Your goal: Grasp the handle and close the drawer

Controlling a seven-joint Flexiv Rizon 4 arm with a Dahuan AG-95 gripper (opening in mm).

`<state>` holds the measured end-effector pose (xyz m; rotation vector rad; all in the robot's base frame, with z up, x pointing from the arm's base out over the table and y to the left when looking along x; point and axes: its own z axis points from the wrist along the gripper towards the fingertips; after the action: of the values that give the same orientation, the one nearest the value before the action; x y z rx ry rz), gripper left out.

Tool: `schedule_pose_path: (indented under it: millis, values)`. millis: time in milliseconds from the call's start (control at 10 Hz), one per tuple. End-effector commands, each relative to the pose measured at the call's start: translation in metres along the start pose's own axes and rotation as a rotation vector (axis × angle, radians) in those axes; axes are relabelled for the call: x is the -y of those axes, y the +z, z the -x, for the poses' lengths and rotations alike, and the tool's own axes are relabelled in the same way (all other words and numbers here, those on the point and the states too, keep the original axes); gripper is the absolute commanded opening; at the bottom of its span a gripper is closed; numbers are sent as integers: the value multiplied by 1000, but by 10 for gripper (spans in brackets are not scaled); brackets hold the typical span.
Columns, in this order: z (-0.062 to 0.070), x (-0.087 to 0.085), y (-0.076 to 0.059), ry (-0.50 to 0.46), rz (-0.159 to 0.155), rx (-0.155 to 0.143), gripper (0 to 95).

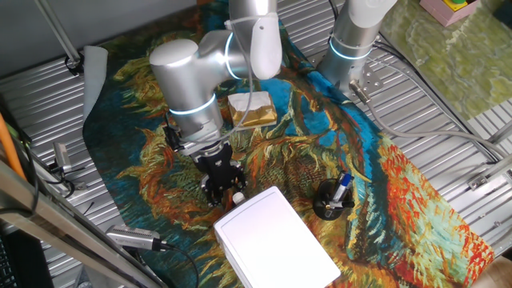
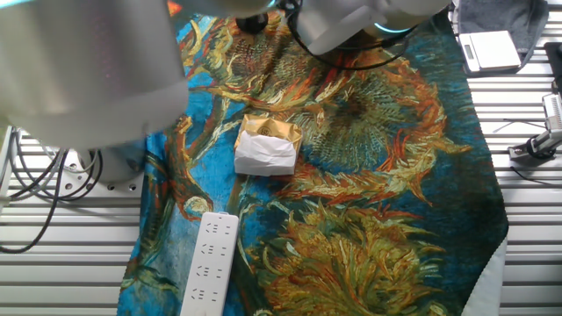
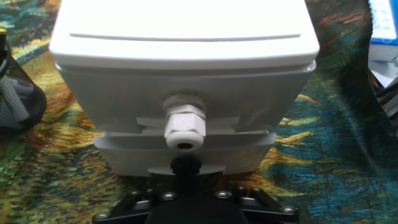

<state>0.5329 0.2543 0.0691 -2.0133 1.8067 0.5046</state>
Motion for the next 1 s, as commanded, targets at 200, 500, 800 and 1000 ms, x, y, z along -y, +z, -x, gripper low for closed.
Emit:
schedule_pose_path:
  millis: [200, 500, 800, 1000]
  values:
    - [0, 0, 1, -11, -4, 11, 190]
    - [0, 0, 1, -12, -8, 13, 190]
    - [0, 0, 1, -13, -11, 12, 190]
    - [-1, -1, 1, -14, -12, 15, 190]
